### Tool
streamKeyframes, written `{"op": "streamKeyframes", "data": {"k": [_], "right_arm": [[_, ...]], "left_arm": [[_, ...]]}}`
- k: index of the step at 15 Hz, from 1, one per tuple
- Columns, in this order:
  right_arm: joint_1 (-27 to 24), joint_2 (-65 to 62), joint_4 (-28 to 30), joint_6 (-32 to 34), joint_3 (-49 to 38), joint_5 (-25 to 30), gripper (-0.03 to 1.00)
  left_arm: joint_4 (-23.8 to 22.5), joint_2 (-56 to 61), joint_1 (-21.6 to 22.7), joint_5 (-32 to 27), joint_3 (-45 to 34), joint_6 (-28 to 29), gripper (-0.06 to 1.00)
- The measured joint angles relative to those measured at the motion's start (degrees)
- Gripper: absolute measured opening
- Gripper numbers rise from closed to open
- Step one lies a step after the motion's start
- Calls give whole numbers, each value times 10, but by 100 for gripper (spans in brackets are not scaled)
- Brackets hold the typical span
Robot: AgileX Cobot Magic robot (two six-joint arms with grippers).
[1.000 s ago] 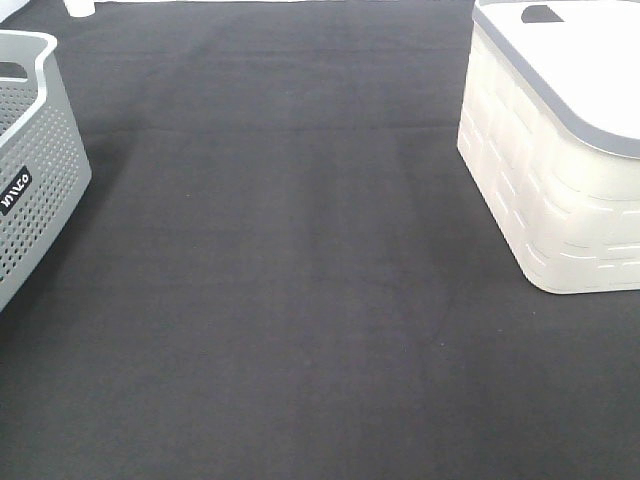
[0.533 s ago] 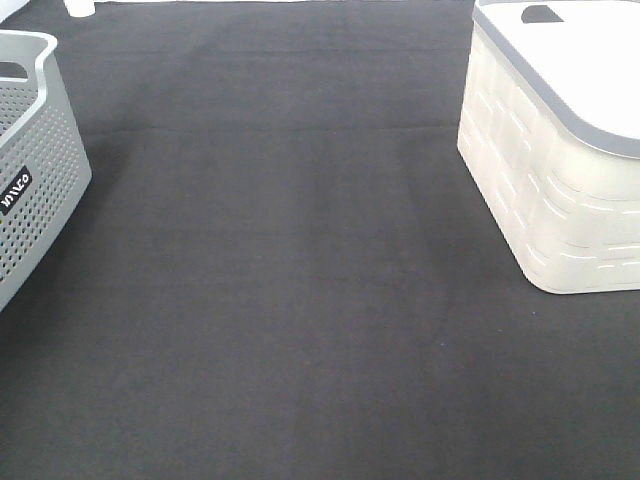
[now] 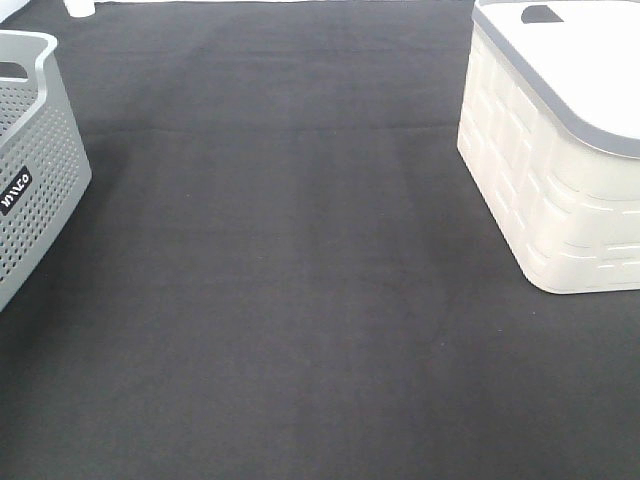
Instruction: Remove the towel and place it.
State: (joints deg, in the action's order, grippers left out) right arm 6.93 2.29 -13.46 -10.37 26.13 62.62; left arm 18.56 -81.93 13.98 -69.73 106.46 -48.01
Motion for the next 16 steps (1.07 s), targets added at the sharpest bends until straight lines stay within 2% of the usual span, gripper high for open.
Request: {"op": "streamKeyframes", "data": {"k": [2, 4, 5, 6, 7, 10, 13, 16], "right_arm": [[0, 34, -80, -57, 6, -16, 68], [0, 66, -146, -106, 13, -53, 68], [0, 103, -206, -150, 17, -89, 68], [0, 112, -226, -161, 19, -100, 68], [0, 163, -285, -236, 19, -140, 68], [0, 255, -391, -370, 23, -174, 68], [0, 362, -507, -539, 49, -180, 68], [0, 461, -603, -665, 83, -180, 68]], "left_arm": [[36, 0, 0, 0, 31, -13, 0], [96, -1, -2, 3, 53, -32, 0], [127, -1, -14, 13, 61, -48, 0], [139, -1, -25, 21, 64, -57, 0], [168, -1, -90, 52, 77, -95, 0], [169, -10, -187, 129, 88, -120, 0], [169, -50, -264, 165, 109, -124, 0], [168, -97, -308, 179, 113, -124, 0]]}}
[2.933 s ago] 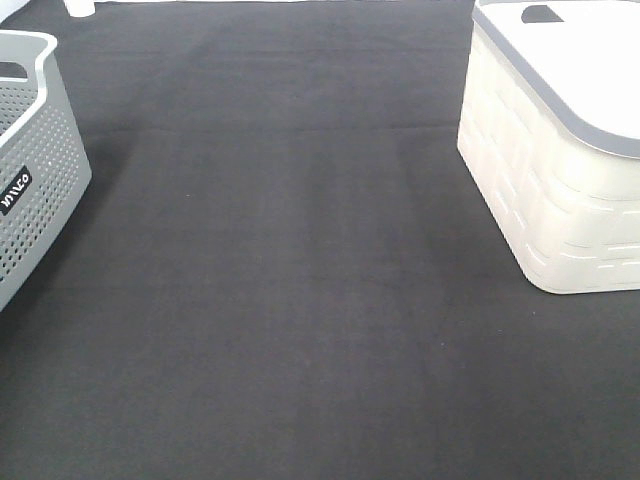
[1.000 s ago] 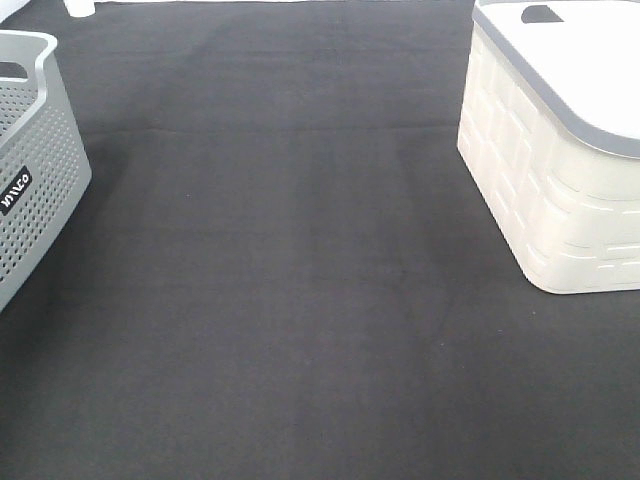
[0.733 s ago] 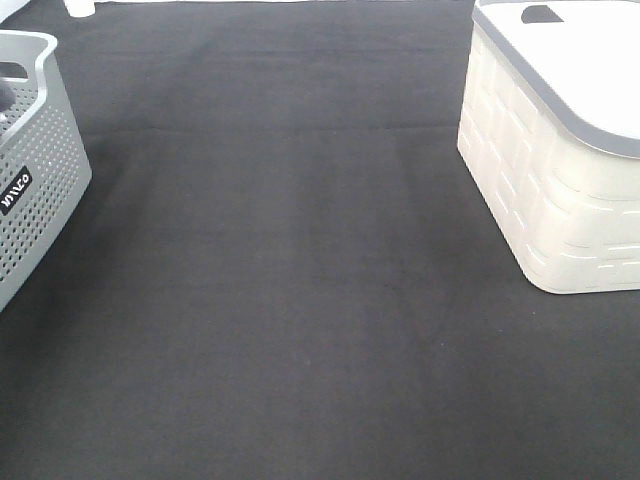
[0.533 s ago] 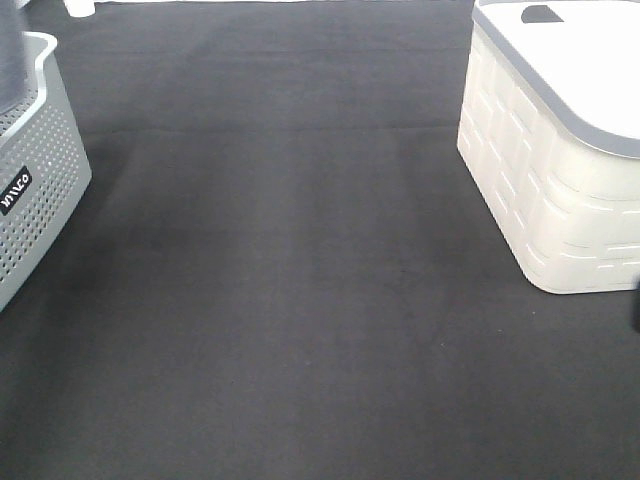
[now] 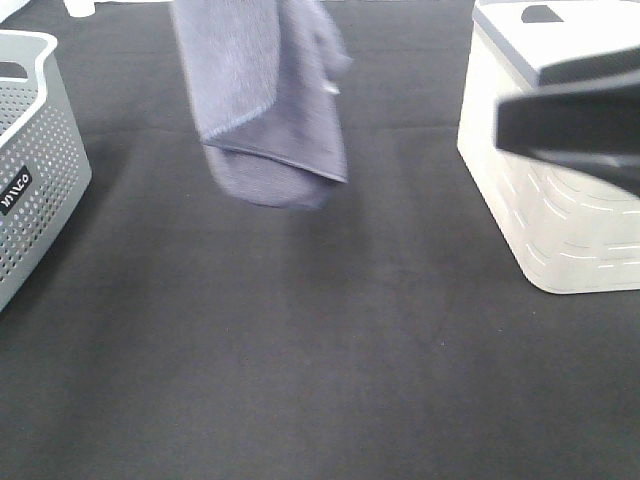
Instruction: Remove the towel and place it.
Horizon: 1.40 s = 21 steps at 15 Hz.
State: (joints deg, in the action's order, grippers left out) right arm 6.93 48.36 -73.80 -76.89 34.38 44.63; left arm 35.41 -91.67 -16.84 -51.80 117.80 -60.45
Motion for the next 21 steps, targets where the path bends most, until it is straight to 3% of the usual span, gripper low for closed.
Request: {"op": "streamKeyframes", "data": {"k": [3, 10, 16, 21], "right_arm": [[0, 108, -77, -98, 38, 30, 65], [0, 224, -140, -182, 107, 106, 58], [0, 225, -224, -268, 108, 114, 58], [0, 247, -230, -282, 108, 105, 58]], "left_arm": [[-1, -48, -46, 8, 0, -17, 0], [-4, -74, -112, 68, 0, -46, 0], [-5, -81, -152, 80, 0, -64, 0], [-5, -102, -186, 83, 0, -67, 0]]}}
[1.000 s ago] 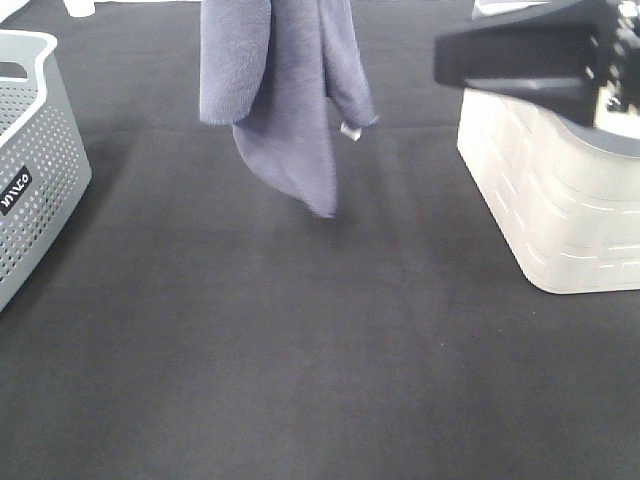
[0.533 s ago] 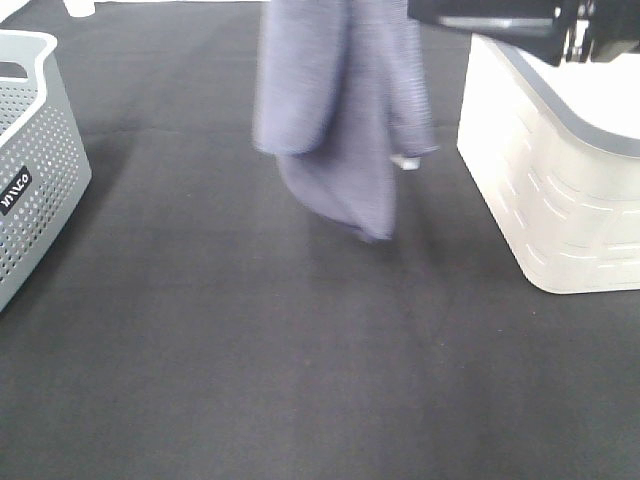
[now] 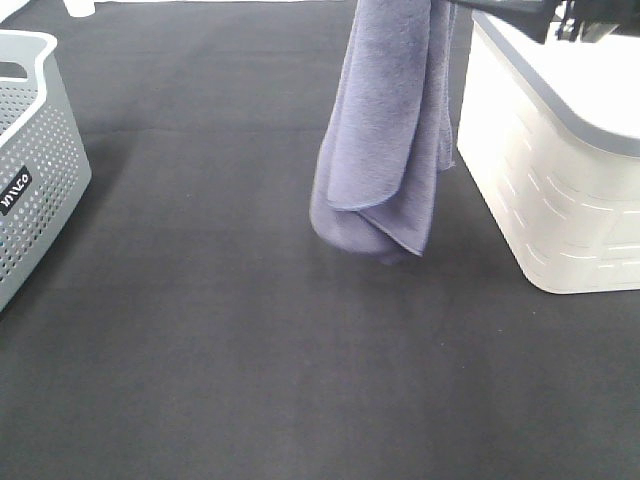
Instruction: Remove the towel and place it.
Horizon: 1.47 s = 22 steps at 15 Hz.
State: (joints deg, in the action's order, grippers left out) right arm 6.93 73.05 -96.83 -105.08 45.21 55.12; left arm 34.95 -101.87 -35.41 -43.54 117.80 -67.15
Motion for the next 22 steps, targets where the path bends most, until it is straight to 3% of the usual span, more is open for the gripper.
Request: {"op": "streamKeyframes", "data": {"k": [3, 6, 10, 16, 19, 22], "right_arm": [[0, 15, -1, -2, 0, 4, 57], [0, 35, -24, -47, 1, -13, 57], [5, 81, -28, -64, 1, 8, 56], [74, 162, -28, -91, 1, -34, 55], [78, 185, 10, -85, 1, -44, 47], [78, 187, 81, -33, 1, -50, 39]], "left_arm": [[11, -7, -3, 5, 0, 0, 0], [19, -10, -3, 6, 0, 0, 0], [19, -11, -3, 5, 0, -8, 0], [19, -11, -3, 4, 0, -16, 0], [15, -11, -3, 4, 0, -19, 0], [3, -11, -3, 2, 0, -20, 0]]}}
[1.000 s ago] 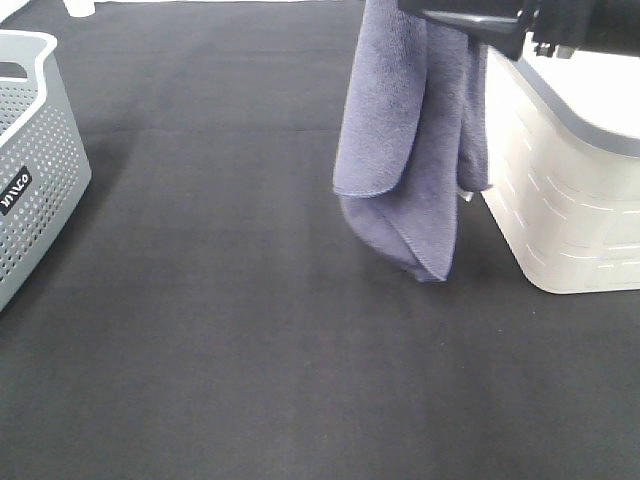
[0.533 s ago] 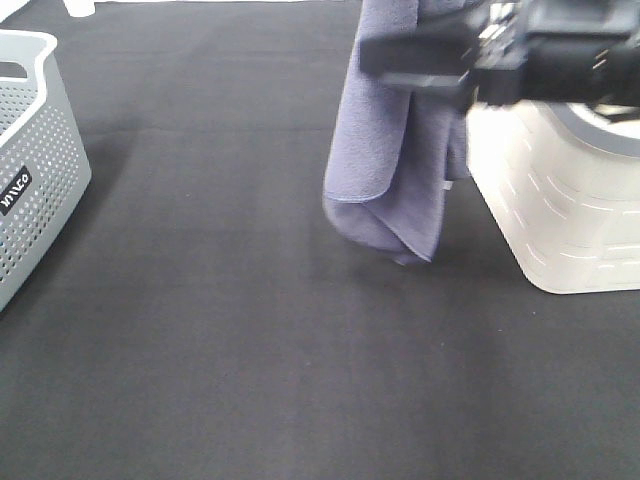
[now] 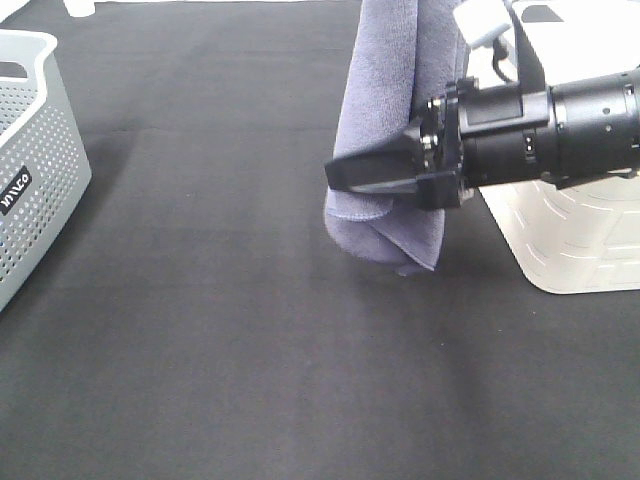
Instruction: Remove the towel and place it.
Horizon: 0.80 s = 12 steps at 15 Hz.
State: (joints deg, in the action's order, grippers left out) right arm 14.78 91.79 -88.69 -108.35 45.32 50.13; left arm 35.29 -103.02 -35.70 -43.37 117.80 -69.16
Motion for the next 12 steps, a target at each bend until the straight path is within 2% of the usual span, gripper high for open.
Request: {"op": "streamKeyframes", "data": {"k": [6, 9, 12], "right_arm": [[0, -52, 74, 99, 0, -1, 33], [0, -67, 143, 162, 1, -1, 29], [0, -87, 187, 202, 1, -1, 27]], "left_arm": [[-26, -7, 0, -2, 0, 0, 0], [-31, -11, 0, -2, 0, 0, 0], [-32, -11, 2, -2, 0, 0, 0]]}}
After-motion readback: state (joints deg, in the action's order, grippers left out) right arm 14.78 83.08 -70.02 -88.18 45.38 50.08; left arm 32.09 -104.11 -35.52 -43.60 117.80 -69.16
